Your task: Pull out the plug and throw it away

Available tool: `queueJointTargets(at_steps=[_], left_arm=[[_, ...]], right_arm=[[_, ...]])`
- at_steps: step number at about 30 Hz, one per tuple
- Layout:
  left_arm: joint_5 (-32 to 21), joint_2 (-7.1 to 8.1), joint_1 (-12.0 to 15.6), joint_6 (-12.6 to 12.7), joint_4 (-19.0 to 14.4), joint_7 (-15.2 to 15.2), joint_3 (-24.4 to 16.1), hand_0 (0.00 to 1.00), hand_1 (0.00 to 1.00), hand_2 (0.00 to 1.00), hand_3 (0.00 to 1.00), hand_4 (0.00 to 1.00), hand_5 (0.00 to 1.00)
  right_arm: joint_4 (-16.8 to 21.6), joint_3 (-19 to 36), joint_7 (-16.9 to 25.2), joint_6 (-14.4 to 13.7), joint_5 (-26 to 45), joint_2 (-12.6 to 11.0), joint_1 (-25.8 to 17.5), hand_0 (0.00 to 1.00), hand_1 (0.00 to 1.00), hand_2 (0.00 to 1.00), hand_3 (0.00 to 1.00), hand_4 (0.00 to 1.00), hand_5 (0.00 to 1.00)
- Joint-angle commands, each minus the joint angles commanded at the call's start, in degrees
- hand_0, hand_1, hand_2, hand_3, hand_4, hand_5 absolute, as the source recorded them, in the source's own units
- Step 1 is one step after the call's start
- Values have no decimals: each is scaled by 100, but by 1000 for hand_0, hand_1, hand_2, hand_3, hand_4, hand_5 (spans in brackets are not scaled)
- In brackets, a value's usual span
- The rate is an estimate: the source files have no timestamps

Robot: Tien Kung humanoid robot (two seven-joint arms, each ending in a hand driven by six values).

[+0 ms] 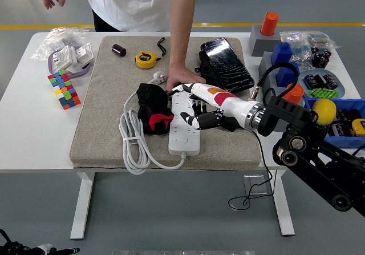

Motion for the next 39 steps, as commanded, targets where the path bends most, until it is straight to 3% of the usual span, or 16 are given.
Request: queueJointTargets(at_steps=[3,4,9,10,15,16,20,25,30,33,34,39], left_arm=[[-48,0,5,7,3,-12,0,537,673,697,664,827,641],[-48,1,6,7,4,-11,-9,539,673,698,665,827,645],[-3,-4,-1,4,5,-4,-26,539,673,698,665,827,645],[7,-7,-2,3,4,-2,-27,535,674,698,664,826,644],[4,-12,8,2,2,0,-29,535,674,698,664,826,644],[2,-14,12,4,2,-1,-30,536,674,698,664,826,646],[20,-18,17,1,-1,2,-43,536,674,698,664,826,646],[13,-17,11,-1,-3,1,-51,535,674,698,665,826,646],[19,-16,-2,0,-5,0,-40,536,675,698,665,826,650],[30,-18,-13,-3,-7,2,-27,536,675,698,665,826,650],[31,-19,-13,-4,-8,2,-24,536,674,698,665,826,649],[35,-19,-17,-7,-11,3,0,536,674,698,665,826,649]], right_arm=[[-68,266,39,94,194,-23,-150,695,749,744,853,998,268],[-77,359,51,105,245,-46,-194,937,966,944,958,998,568],[-147,601,60,-12,530,-144,-311,937,966,944,958,998,568],[-170,633,74,-65,550,-161,-338,998,998,998,998,998,958],[-237,720,161,-257,488,-198,-478,998,998,998,998,998,958],[-239,722,192,-345,493,-219,-527,998,998,998,998,998,998],[-217,710,382,-722,521,-308,-702,998,998,998,998,998,998],[-209,744,543,-1002,785,-434,-904,998,998,996,998,998,982],[-218,935,610,-1108,803,-458,-1114,998,998,973,983,998,998],[-171,1041,886,-1321,685,-481,-1249,998,998,973,983,998,998],[-160,1062,996,-1382,633,-487,-1281,826,847,807,786,998,635],[-123,1142,1309,-1510,603,-507,-1405,826,847,807,786,998,635]])
